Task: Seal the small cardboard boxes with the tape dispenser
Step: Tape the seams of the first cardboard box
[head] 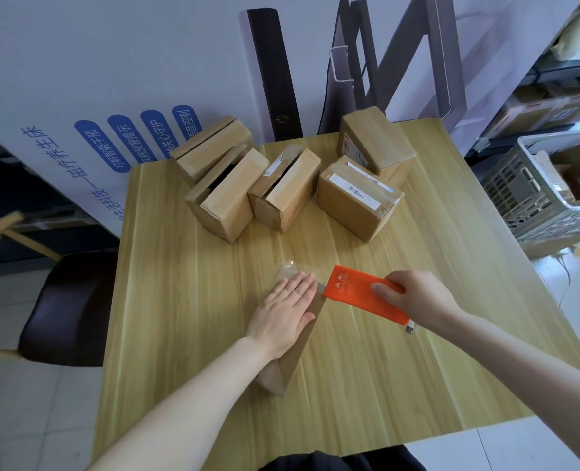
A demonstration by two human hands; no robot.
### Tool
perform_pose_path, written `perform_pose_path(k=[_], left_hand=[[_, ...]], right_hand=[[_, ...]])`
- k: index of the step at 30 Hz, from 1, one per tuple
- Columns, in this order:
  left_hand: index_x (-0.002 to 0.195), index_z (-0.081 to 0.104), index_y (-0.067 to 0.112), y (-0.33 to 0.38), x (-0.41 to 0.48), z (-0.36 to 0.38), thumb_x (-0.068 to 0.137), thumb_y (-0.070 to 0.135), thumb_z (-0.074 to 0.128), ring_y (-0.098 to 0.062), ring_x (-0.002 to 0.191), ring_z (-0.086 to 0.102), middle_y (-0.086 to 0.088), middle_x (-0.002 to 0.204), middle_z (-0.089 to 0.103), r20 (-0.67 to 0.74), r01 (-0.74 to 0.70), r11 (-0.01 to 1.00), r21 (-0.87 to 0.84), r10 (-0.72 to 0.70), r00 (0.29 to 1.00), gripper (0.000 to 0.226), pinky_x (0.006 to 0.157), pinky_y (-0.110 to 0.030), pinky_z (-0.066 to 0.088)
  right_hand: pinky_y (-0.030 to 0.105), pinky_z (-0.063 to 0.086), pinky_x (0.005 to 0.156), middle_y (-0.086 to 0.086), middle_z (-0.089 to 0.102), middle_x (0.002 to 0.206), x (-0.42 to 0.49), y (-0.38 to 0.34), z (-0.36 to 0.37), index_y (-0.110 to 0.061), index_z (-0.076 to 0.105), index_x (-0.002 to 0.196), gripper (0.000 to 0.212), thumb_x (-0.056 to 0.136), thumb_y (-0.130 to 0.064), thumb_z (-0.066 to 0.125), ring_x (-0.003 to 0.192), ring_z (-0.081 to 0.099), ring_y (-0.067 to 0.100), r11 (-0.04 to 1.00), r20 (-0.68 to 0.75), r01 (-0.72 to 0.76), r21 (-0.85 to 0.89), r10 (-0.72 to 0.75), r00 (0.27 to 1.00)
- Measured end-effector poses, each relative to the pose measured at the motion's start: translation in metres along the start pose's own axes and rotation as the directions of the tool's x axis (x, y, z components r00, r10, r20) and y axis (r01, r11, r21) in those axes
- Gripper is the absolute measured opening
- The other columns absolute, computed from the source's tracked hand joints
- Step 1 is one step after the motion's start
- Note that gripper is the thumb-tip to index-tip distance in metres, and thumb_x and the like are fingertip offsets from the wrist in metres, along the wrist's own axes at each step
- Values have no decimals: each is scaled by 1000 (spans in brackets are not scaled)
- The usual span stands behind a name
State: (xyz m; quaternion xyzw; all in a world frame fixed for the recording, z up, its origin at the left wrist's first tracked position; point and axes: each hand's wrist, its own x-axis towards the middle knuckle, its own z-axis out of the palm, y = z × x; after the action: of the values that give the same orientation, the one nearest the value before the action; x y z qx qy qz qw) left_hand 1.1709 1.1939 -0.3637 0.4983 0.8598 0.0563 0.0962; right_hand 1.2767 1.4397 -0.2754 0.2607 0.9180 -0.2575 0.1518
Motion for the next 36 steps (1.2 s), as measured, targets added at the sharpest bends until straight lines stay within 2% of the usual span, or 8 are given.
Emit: perform_pose_path(k=[5,14,17,21,25,28,32,36], left_hand=[[151,22,15,-3,0,1,101,43,21,-13,146,8,3,157,16,-23,-6,1000,4,7,1000,57,119,-39,8],[151,21,18,-5,-1,-4,101,41,19,-14,146,8,4,158,15,12,-40,999,16,40,999,55,120,-37,6],[151,20,18,-3,-2,-6,101,41,18,-14,147,7,5,158,15,9,-34,999,25,34,999,55,120,-37,5],[152,18,19,-2,-2,-6,101,41,16,-13,147,3,5,158,12,18,-20,999,31,19,1000,56,120,-35,4],[153,11,20,-3,-3,-5,99,52,16,-11,147,-5,6,159,4,46,-14,999,44,12,999,63,121,-34,2],[154,9,19,0,-3,-5,93,66,22,-11,147,-7,5,160,2,57,-22,996,82,17,998,78,121,-34,1],[154,13,16,10,-3,-4,94,62,25,-13,148,-4,3,161,5,16,33,996,79,-35,999,77,121,-36,3],[153,2,20,19,-5,3,97,56,7,-9,146,-14,5,161,-3,-21,145,988,48,-144,989,67,120,-33,-6]], right_hand=[[41,56,63,2,69,74,-4,9,-3,-18,70,88,33,94,-47,55,66,65,17,998,23,46,38,-47,999],[39,56,53,0,66,60,-17,43,-6,-28,65,77,23,92,-44,59,38,63,15,981,66,28,193,-42,997],[29,51,48,-4,62,53,-16,37,0,-27,61,73,32,91,-52,54,36,59,6,999,16,43,23,-43,999],[20,29,39,-8,57,52,-9,9,7,-27,54,69,39,91,-58,46,49,60,9,971,-28,34,-237,-41,999],[22,30,41,-5,57,59,0,-28,3,-18,58,72,41,93,-50,44,54,60,16,936,6,27,-352,-26,1000],[22,26,42,-3,50,57,7,-54,-5,-18,46,60,39,92,-42,46,51,49,16,899,-9,13,-437,-19,1000],[22,24,41,-5,45,57,8,-83,10,-19,52,65,32,96,-23,46,52,44,17,788,18,80,-610,-87,996],[23,33,49,-4,53,66,2,-76,31,-19,61,76,29,98,-24,43,65,55,21,841,80,94,-532,-61,995]])
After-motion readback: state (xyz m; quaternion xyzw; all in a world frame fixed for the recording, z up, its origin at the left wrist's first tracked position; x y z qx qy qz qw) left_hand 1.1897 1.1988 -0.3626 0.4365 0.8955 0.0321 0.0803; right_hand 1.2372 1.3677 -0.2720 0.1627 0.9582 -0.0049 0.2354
